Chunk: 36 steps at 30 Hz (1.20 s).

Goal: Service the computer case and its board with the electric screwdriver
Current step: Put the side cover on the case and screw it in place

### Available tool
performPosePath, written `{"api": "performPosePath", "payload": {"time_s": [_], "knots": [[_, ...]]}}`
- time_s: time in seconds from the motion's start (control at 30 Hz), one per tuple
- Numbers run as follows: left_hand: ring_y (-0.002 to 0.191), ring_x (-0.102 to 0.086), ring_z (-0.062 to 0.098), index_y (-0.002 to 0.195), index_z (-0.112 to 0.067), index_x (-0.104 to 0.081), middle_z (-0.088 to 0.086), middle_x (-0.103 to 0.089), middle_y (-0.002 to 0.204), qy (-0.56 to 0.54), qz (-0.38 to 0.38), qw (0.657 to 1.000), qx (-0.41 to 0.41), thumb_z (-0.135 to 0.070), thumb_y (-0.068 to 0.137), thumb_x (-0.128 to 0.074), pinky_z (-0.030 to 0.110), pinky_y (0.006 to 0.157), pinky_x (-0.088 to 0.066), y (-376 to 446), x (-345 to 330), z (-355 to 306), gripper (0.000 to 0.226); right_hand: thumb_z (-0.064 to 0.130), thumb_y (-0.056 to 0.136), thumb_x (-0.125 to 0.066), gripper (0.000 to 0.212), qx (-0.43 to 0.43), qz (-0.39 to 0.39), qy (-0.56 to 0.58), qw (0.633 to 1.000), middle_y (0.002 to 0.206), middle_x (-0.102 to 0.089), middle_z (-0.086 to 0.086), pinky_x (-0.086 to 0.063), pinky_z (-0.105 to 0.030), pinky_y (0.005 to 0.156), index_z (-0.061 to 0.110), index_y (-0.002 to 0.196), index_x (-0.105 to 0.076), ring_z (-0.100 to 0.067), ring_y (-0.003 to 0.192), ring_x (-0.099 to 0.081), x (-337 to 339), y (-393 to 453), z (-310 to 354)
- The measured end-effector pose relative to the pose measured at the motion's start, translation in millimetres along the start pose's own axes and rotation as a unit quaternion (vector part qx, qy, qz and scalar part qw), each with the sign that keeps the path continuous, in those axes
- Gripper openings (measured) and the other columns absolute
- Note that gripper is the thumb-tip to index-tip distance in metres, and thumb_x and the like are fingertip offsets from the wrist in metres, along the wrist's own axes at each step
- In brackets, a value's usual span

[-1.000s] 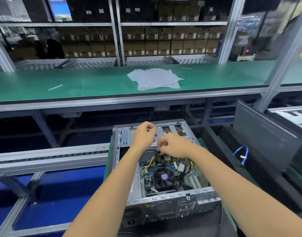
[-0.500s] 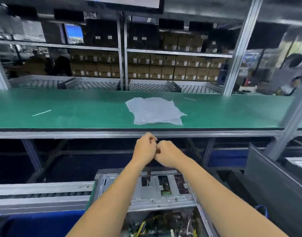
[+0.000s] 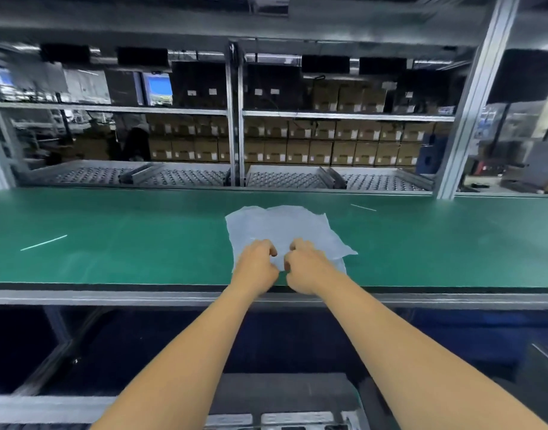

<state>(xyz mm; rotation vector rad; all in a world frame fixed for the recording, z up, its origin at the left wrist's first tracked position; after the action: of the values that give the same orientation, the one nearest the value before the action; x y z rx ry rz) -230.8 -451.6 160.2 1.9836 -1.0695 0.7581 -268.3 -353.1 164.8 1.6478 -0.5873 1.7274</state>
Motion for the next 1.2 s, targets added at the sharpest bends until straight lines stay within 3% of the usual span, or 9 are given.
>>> {"api": "performPosePath", "payload": {"time_s": [0.2,0.4,0.57,0.73,0.8,0.9,1.03,1.2], "knots": [[0.105,-0.051,0.025,0.119,-0.015,-0.051,0.004,-0.055,0.120,0.063,0.096,0.993,-0.020,-0.014,0.077,-0.058,0.035,0.085,-0.044,14.9,-32.3,1.6,0.043,0.012,0.091,-0.047,0.034,0.003,0.067,-0.041,0.997,0.138,-0.045,-0.012,-0.031,-0.044,0.105,0.012,0.122,-0.062,-0.030,0.126,-0.040,-27.3,11.7,-6.7],[0.090,-0.048,0.023,0.114,-0.013,-0.047,0.005,-0.057,0.109,0.096,0.081,0.992,-0.007,-0.010,0.078,-0.053,0.033,0.076,-0.039,24.0,-44.6,8.8,0.037,0.006,0.090,-0.044,0.031,0.010,0.096,-0.023,0.995,0.115,-0.059,-0.010,-0.035,-0.041,0.097,0.011,0.116,-0.061,-0.026,0.098,-0.050,-36.6,17.2,-11.4],[0.097,-0.051,0.026,0.111,-0.013,-0.050,0.006,-0.054,0.111,0.203,0.059,0.976,-0.044,-0.012,0.086,-0.046,0.035,0.078,-0.036,24.4,-48.4,6.5,0.026,0.000,0.089,-0.044,0.036,0.030,0.065,-0.008,0.997,0.113,-0.060,-0.010,-0.034,-0.038,0.091,0.010,0.121,-0.057,-0.026,0.100,-0.053,-33.3,17.1,-6.1],[0.100,-0.049,0.024,0.110,-0.015,-0.054,0.004,-0.053,0.108,0.318,0.045,0.942,-0.096,-0.010,0.087,-0.046,0.031,0.076,-0.029,12.6,-39.5,-4.9,0.024,-0.003,0.085,-0.050,0.023,0.048,-0.002,0.018,0.999,0.103,-0.061,-0.007,-0.036,-0.036,0.082,0.011,0.103,-0.052,-0.027,0.093,-0.055,-16.0,8.3,2.0],[0.097,-0.048,0.023,0.103,-0.013,-0.056,0.004,-0.053,0.104,0.307,0.049,0.945,-0.098,-0.011,0.086,-0.045,0.031,0.076,-0.029,2.7,-29.7,-7.8,0.020,-0.001,0.083,-0.057,0.032,0.045,-0.022,0.033,0.998,0.101,-0.052,-0.004,-0.033,-0.035,0.077,0.016,0.102,-0.038,-0.025,0.089,-0.048,-9.5,-3.3,3.1],[0.090,-0.046,0.024,0.089,-0.011,-0.056,0.006,-0.055,0.100,0.268,0.058,0.956,-0.103,-0.014,0.083,-0.043,0.030,0.073,-0.029,-20.2,-10.9,-14.8,0.014,0.005,0.080,-0.062,0.051,0.027,-0.014,0.009,1.000,0.118,-0.045,-0.004,-0.036,-0.038,0.084,0.015,0.124,-0.039,-0.027,0.106,-0.047,-8.0,-24.3,1.6],[0.073,-0.045,0.023,0.077,-0.013,-0.048,0.010,-0.063,0.095,0.228,0.111,0.965,-0.072,-0.021,0.085,-0.044,0.030,0.064,-0.033,-58.4,4.7,-20.3,0.012,0.003,0.087,-0.051,0.025,0.005,0.070,0.012,0.997,0.119,-0.057,-0.013,-0.040,-0.034,0.075,0.008,0.111,-0.055,-0.032,0.106,-0.057,-15.4,-58.3,14.2],[0.078,-0.051,0.026,0.084,-0.014,-0.044,0.012,-0.061,0.100,0.164,0.141,0.975,-0.050,-0.018,0.088,-0.041,0.032,0.066,-0.038,-109.4,20.6,-20.3,0.007,0.001,0.091,-0.046,0.021,-0.013,0.072,0.011,0.997,0.112,-0.062,-0.013,-0.042,-0.033,0.072,0.007,0.108,-0.057,-0.031,0.098,-0.061,-6.3,-108.2,40.3]]}}
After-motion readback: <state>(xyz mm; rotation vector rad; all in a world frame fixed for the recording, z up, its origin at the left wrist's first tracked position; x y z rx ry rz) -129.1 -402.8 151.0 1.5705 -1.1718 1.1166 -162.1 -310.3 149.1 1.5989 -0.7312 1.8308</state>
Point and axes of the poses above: each hand's wrist, its own y-axis towards the middle knuckle, its own x-axis out of the back of the hand, z = x × y, the point moved 8 cm from there along y, towards the middle knuckle
